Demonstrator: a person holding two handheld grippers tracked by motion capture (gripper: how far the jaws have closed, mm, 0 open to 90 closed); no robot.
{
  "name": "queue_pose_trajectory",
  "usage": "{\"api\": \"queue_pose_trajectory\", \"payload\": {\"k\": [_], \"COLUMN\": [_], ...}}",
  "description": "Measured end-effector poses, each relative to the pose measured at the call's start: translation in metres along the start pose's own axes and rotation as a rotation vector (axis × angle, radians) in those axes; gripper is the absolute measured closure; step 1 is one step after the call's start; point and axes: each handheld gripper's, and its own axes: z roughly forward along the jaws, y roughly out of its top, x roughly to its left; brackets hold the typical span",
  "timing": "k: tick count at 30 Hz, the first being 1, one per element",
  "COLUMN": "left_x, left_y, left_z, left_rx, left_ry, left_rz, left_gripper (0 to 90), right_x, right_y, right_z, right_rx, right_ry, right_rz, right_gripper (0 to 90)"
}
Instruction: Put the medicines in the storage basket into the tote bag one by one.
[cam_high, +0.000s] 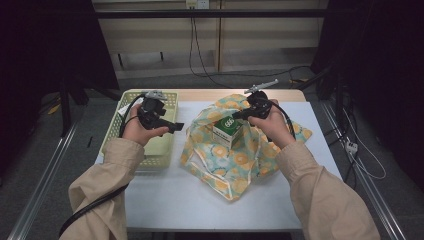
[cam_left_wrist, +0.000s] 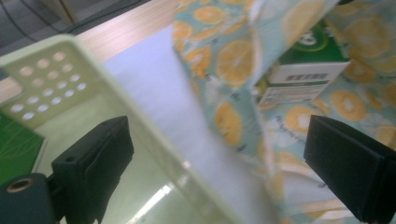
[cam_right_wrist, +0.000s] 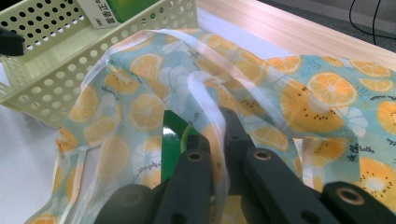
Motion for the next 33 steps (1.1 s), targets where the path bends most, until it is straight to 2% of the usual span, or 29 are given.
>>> {"api": "queue_pose_trajectory", "payload": {"k": [1,4,8,11,16,17,20,24,30,33], "left_x": [0.004,0.015,0.027,0.037,0.053,0.055,0.064,0.074,0.093,0.102], "left_y": [-0.002,-0.007,-0.014,-0.018,-0.022,-0.022,-0.024,-0.026,-0.027,-0.025], "left_z": [0.000,0.000,0.000,-0.002,-0.008,-0.009,-0.012,-0.011,-0.012,-0.011], "left_rx": [-0.001,-0.015,0.005,0.002,0.003,0.002,-0.006,0.015,-0.008,-0.001], "left_ry": [-0.010,-0.003,0.029,0.043,0.083,0.105,0.115,0.157,0.190,0.228], "left_rz": [-0.005,-0.032,-0.015,-0.031,-0.044,-0.049,-0.057,-0.049,-0.087,-0.076], "left_gripper": [7.5,7.6,8.0,8.1,8.2,8.2,8.4,9.1,9.3,9.4], "right_x": [0.000,-0.001,-0.001,-0.002,-0.002,-0.002,-0.004,-0.004,-0.003,-0.005], "right_y": [0.000,0.000,-0.001,-0.001,-0.001,-0.002,-0.002,-0.002,-0.002,-0.002], "right_z": [0.000,0.000,0.000,0.001,0.002,0.002,0.002,0.003,0.003,0.003], "right_rx": [-0.001,0.001,0.004,0.006,0.006,0.006,0.006,0.003,0.005,0.003], "right_ry": [0.001,0.000,-0.001,-0.001,0.001,0.003,0.004,0.009,0.017,0.021], "right_rz": [0.001,0.004,0.004,0.003,0.000,0.002,0.003,0.002,-0.002,0.005], "right_gripper": [90.0,90.0,90.0,90.0,90.0,90.0,90.0,90.0,90.0,90.0]}}
